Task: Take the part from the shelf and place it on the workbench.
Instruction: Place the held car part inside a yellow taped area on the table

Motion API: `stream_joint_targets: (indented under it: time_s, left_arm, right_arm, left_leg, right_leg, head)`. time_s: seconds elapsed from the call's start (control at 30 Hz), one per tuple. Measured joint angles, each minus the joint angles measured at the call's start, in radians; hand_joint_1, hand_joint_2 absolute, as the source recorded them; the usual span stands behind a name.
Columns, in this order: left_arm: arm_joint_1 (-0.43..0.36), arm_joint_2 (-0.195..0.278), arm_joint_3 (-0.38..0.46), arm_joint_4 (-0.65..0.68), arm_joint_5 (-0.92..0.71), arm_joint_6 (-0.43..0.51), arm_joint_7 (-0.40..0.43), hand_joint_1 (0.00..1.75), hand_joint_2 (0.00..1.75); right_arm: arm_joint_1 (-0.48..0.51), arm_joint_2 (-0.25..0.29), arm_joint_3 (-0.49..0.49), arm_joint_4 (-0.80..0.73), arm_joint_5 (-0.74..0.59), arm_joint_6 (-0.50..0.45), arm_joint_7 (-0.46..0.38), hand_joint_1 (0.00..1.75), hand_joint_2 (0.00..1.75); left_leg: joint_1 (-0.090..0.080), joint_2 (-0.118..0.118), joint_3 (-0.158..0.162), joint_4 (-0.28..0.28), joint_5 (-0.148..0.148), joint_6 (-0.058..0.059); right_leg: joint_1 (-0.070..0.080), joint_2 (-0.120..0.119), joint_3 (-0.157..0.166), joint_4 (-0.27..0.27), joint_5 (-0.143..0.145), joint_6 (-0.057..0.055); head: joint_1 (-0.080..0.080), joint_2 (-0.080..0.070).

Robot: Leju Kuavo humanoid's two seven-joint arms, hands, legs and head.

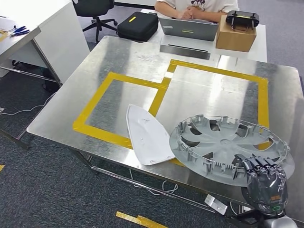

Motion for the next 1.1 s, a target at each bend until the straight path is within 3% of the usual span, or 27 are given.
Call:
stream_joint_targets:
  time_s: [0.07,0.2,0.3,0.43,0.87,1.1]
  left_arm:
    - [0.000,0.002,0.000,-0.004,0.000,-0.001,0.000,0.00,0.00]
    - [0.000,0.006,0.000,-0.009,0.000,-0.003,0.000,0.00,1.75]
    - [0.000,0.006,0.000,-0.010,-0.005,-0.004,0.000,0.00,1.75]
    - [0.000,0.006,-0.001,-0.010,-0.006,-0.007,0.005,0.00,0.00]
    - [0.007,0.006,0.004,-0.012,0.022,-0.025,0.019,0.00,0.00]
    - [0.009,0.006,0.018,-0.012,0.024,-0.036,0.016,0.00,0.00]
  right_arm:
    - [0.000,0.000,0.000,0.000,-0.002,0.001,0.001,1.75,1.75]
    - [0.000,0.000,0.001,0.000,-0.006,0.004,0.002,0.00,0.00]
    - [-0.001,0.000,0.001,0.000,-0.013,0.007,0.003,0.00,0.00]
    - [-0.002,0.000,0.001,0.002,-0.043,0.030,0.009,0.00,0.00]
    - [-0.007,0.000,0.000,0.000,-0.170,0.167,0.024,0.00,0.00]
    - [-0.014,0.000,-0.005,0.000,-0.191,0.195,0.025,0.00,0.00]
  left_leg:
    - [0.000,0.000,0.000,0.000,0.000,0.000]
    - [0.000,0.000,0.000,0.000,0.000,0.000]
    - [0.000,0.000,0.000,0.001,0.000,0.000]
    - [0.000,0.000,0.000,0.001,0.000,0.000]
    - [0.000,0.000,-0.001,0.002,-0.001,0.001]
    - [-0.001,0.000,-0.001,0.002,-0.001,0.002]
  right_leg:
    - [0.000,0.000,0.000,0.000,0.000,0.000]
    - [0.000,0.000,0.000,0.000,0.000,0.000]
    - [0.000,0.000,0.000,0.000,0.000,0.000]
    - [0.000,0.001,0.000,0.000,0.000,0.000]
    - [0.000,0.000,0.000,0.000,0.000,0.000]
    - [0.000,0.000,0.000,0.000,0.000,0.000]
  head:
    - [0.000,0.000]
    - [0.000,0.000]
    - [0.000,0.000]
    - [0.000,0.000]
    - [0.000,0.000]
    - [0.000,0.000]
